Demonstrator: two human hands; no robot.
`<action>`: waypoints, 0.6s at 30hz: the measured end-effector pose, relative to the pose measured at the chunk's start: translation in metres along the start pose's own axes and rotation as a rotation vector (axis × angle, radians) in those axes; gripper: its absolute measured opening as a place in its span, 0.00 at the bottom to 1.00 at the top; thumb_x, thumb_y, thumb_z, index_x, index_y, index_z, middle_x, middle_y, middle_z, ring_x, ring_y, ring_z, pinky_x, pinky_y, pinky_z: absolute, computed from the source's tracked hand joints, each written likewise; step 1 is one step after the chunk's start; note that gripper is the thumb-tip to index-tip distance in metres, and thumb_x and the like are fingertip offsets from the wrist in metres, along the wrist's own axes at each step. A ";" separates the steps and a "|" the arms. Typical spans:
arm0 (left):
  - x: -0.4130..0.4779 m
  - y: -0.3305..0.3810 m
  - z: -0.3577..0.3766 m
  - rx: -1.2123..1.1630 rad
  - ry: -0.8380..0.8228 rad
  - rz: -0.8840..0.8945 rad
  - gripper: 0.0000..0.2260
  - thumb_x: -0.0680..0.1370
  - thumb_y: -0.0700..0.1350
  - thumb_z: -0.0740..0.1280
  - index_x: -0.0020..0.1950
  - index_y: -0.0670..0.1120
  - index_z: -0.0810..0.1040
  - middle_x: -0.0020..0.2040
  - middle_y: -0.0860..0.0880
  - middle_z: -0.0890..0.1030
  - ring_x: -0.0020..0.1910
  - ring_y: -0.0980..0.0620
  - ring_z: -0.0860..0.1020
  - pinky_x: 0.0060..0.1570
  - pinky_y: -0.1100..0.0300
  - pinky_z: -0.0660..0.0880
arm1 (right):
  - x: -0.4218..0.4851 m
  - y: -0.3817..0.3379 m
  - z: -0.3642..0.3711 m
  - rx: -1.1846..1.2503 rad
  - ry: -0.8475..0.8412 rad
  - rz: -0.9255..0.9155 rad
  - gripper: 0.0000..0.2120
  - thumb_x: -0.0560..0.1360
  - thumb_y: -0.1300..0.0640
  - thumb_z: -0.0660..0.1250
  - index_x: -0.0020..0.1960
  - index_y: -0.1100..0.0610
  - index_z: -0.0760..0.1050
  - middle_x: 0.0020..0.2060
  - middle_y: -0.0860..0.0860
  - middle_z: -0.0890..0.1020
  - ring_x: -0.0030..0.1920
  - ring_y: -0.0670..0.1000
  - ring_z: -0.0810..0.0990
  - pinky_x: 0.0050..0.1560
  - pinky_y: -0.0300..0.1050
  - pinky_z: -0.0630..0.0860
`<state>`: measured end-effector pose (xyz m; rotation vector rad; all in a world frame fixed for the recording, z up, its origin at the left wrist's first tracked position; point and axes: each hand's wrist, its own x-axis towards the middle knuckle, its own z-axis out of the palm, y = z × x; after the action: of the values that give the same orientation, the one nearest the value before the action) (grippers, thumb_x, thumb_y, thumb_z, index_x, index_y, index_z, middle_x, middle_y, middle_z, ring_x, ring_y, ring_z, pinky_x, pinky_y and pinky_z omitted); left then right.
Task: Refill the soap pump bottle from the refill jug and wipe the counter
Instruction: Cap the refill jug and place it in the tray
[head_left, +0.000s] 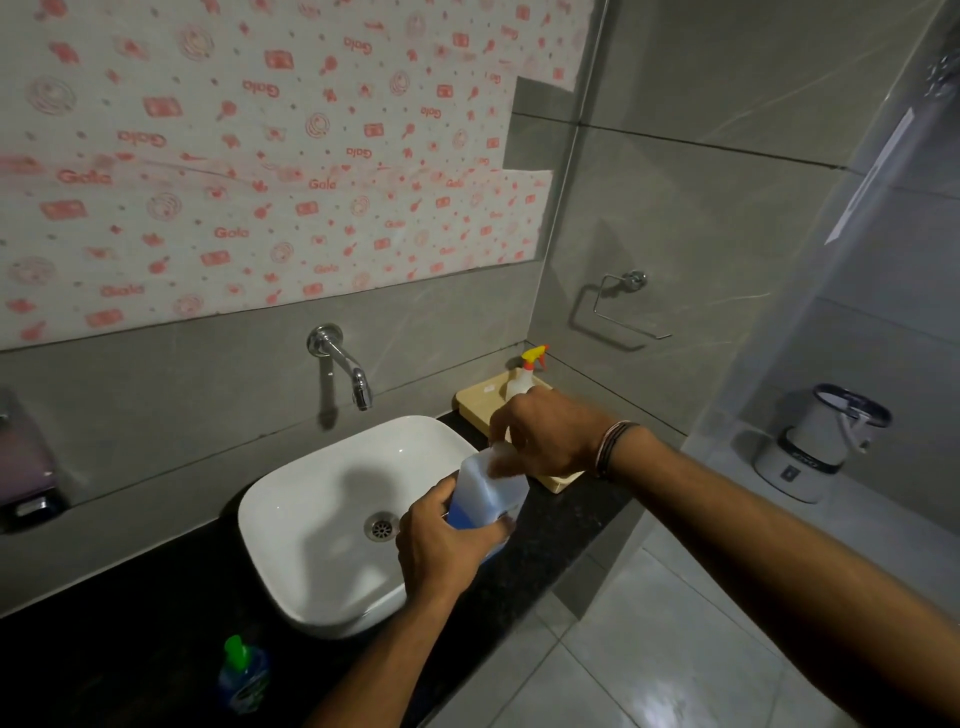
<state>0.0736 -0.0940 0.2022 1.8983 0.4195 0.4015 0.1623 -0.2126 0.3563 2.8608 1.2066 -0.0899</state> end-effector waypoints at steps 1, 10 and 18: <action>0.001 -0.001 0.001 -0.002 -0.003 -0.001 0.30 0.64 0.57 0.85 0.64 0.54 0.82 0.59 0.54 0.86 0.55 0.50 0.84 0.60 0.43 0.83 | 0.002 0.001 0.003 -0.046 0.028 0.035 0.27 0.75 0.32 0.65 0.55 0.55 0.82 0.47 0.52 0.85 0.46 0.52 0.83 0.47 0.50 0.82; 0.015 -0.008 0.012 0.018 -0.024 0.040 0.30 0.64 0.59 0.83 0.62 0.54 0.82 0.59 0.55 0.85 0.55 0.52 0.82 0.63 0.50 0.81 | 0.002 0.011 0.038 0.072 0.271 0.048 0.31 0.78 0.28 0.52 0.45 0.53 0.79 0.34 0.47 0.78 0.34 0.50 0.77 0.37 0.51 0.78; 0.057 -0.003 0.033 0.005 -0.122 0.025 0.30 0.66 0.57 0.84 0.64 0.52 0.80 0.63 0.52 0.84 0.59 0.48 0.83 0.62 0.42 0.82 | -0.013 0.082 0.111 1.260 0.049 0.283 0.24 0.78 0.63 0.67 0.70 0.44 0.69 0.59 0.40 0.81 0.57 0.49 0.83 0.53 0.61 0.84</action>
<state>0.1388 -0.0926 0.1922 1.9229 0.3163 0.2998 0.2075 -0.2851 0.2478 4.0132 0.8650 -1.1461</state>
